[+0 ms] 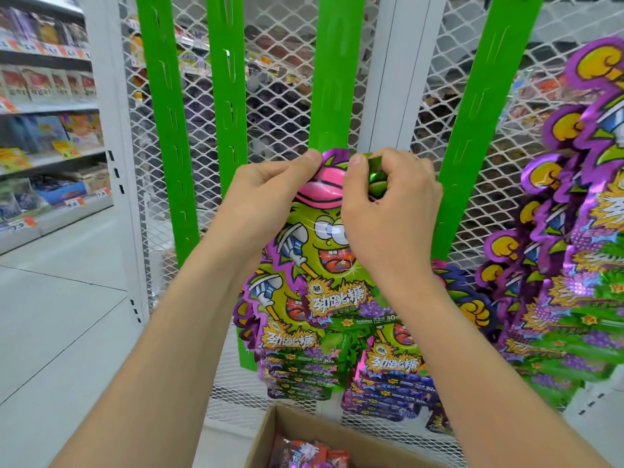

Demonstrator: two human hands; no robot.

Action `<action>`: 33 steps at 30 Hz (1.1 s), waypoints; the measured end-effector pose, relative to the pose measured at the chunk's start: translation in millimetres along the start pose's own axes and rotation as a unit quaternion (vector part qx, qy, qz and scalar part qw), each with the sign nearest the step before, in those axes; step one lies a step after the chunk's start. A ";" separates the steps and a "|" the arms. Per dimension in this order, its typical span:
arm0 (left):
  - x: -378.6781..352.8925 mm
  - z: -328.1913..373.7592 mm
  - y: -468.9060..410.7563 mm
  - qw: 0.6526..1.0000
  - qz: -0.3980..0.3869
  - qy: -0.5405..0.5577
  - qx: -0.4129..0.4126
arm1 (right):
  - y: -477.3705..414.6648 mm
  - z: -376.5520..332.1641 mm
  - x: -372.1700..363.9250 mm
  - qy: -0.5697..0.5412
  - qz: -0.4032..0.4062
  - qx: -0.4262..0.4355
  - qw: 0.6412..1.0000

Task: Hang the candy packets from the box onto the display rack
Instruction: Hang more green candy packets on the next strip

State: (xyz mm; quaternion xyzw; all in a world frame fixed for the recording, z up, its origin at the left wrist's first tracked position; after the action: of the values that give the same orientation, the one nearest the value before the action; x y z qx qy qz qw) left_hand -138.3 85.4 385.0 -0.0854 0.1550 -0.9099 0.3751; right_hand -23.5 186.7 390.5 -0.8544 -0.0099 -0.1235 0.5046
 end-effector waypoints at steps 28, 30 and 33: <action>-3.1 -51.0 47.3 0.802 0.192 -0.478 -0.304 | 49.9 26.9 25.8 0.039 -0.062 0.101 0.992; -14.8 -57.7 67.8 0.766 0.224 -0.499 -0.337 | 71.8 31.4 34.2 0.003 -0.126 0.146 0.981; -39.6 -76.4 86.8 0.760 0.149 -0.517 -0.365 | 108.8 55.6 39.9 0.030 -0.367 0.107 0.924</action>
State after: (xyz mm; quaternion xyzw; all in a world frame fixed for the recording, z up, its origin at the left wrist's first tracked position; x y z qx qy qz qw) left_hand -74.2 72.0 281.7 -0.6496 0.2686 -0.5346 0.4691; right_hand 41.7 177.1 280.1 -0.7276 -0.3207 -0.3237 0.5128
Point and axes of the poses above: each hand's wrist, its own y-axis away from the middle knuckle, its own x-axis out of the back of the hand, z = x × y, the point moved 3 cm from there along -y, towards the middle knuckle, and after that the axes turned 1 degree about -x, right-handed, at the moved point
